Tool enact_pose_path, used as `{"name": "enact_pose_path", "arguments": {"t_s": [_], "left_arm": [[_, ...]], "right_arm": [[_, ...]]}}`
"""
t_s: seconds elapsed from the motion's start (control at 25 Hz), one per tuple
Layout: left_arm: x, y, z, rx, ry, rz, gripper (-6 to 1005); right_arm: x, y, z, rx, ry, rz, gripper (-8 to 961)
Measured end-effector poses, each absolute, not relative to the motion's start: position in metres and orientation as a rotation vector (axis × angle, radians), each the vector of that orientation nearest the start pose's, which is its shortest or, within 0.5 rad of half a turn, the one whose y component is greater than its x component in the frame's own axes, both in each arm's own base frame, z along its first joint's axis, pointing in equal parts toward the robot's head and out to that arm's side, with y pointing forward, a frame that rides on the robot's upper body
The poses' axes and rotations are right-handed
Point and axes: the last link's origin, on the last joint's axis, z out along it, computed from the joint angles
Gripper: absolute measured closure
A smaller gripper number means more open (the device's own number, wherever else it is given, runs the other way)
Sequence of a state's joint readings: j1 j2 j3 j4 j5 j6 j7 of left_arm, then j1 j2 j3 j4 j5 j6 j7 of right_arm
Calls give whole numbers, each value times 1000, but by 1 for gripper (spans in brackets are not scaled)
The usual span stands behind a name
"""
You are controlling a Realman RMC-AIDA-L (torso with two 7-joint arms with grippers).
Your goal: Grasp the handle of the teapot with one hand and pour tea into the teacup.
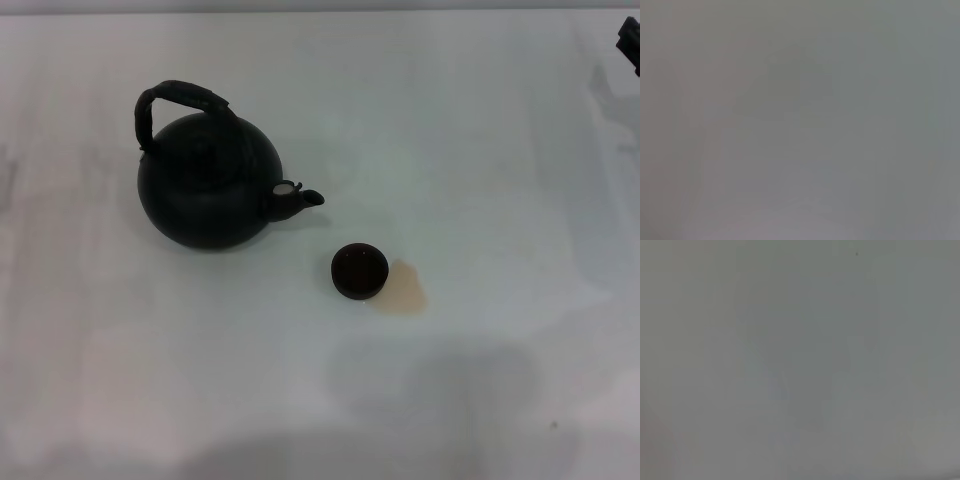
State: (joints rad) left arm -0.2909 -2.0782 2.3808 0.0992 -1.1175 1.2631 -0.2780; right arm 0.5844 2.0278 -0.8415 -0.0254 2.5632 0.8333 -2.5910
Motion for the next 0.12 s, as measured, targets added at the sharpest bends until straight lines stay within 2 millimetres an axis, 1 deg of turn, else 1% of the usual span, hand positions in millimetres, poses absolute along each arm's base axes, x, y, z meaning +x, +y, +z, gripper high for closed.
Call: {"name": "enact_pose_path", "arguments": {"t_s": [0.12], "left_arm": [[-389,276,18,-1301,-737,-693,209]], "right_arm": [[369,370,11,-1515,959,624,125]]}}
